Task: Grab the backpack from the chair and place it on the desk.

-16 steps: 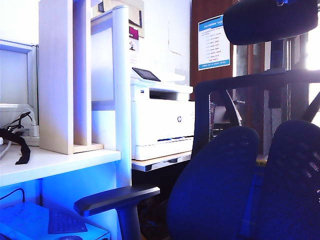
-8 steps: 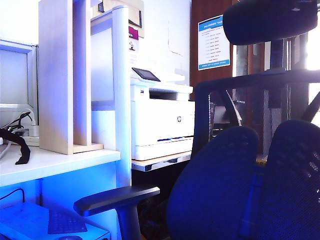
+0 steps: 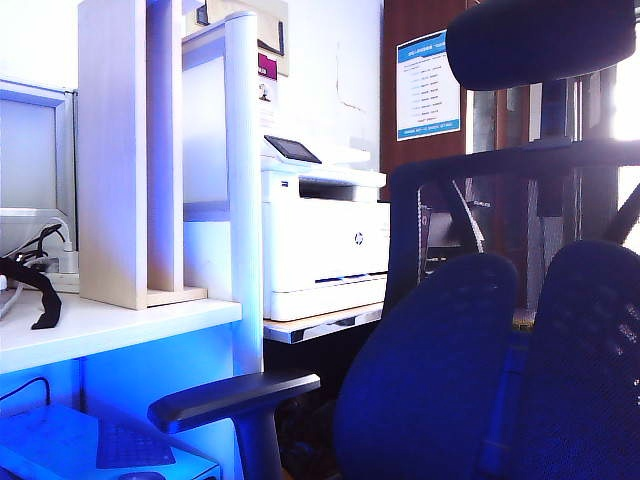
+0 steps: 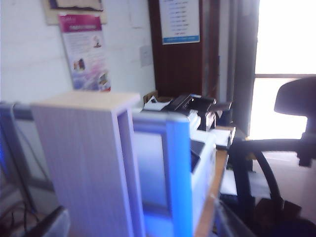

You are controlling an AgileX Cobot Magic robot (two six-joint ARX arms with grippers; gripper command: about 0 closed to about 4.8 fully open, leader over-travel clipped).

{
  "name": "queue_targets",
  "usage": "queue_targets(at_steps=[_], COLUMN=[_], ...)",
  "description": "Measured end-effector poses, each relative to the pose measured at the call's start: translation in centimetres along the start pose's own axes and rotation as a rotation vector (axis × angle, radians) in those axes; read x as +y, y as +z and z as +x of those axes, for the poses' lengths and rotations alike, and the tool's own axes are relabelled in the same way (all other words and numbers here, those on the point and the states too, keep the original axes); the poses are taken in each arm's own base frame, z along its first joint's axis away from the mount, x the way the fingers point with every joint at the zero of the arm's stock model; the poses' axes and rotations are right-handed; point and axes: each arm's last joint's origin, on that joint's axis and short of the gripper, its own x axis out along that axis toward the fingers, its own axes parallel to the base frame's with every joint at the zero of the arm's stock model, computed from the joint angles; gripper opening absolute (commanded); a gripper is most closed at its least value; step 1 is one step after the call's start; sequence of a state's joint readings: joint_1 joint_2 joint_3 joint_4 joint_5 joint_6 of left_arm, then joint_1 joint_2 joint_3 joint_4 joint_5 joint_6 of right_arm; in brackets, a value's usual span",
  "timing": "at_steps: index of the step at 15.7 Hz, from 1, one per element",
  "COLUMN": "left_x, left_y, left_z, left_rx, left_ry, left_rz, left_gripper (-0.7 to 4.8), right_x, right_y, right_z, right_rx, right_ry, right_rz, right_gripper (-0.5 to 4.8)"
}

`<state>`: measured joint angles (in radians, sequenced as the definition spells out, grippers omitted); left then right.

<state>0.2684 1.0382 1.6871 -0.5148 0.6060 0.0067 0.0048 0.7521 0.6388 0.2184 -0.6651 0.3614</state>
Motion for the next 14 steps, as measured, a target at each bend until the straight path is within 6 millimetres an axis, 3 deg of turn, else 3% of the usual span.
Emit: queue_targets(at_steps=[2, 5, 6, 9, 11, 12, 14], left_x=[-2.0, -4.5, -4.9, -6.3, -6.6, -6.7, -6.7], left_y=[-1.1, -5.2, -6.1, -10.3, -12.3, -13.3, -15.7], left_z=[-2.5, -6.3, -6.8, -7.9, -8.0, -8.2, -8.5], left_rx=[-0.01, 0.007, 0.006, 0.06, 0.104, 0.124, 0.165], left_ry=[-0.004, 0.059, 0.061, 0.036, 0.049, 0.07, 0.11], left_rz=[0.0, -0.023, -0.031, -0.016, 0.002, 0.01, 0.0], left_gripper=[3.94, 3.84, 3.62, 3.61, 3.51, 3.17, 2.99], right_x=[0.2, 1.1, 1.4, 2.3, 2.7, 2.6, 2.3], right_y=[-0.3, -1.0, -1.0, -1.3, -1.8, -2.1, -3.0], right_z=[-1.0, -2.6, -3.0, -4.6, -5.3, -5.5, -5.6], right_rx=[0.032, 0.09, 0.087, 0.092, 0.13, 0.154, 0.205], right_ry=[-0.069, -0.162, -0.185, -0.285, -0.318, -0.338, -0.379], right_rz=[-0.047, -0.114, -0.13, -0.154, -0.158, -0.149, -0.123], right_gripper=[4.79, 4.79, 4.79, 4.79, 4.47, 4.27, 4.26])
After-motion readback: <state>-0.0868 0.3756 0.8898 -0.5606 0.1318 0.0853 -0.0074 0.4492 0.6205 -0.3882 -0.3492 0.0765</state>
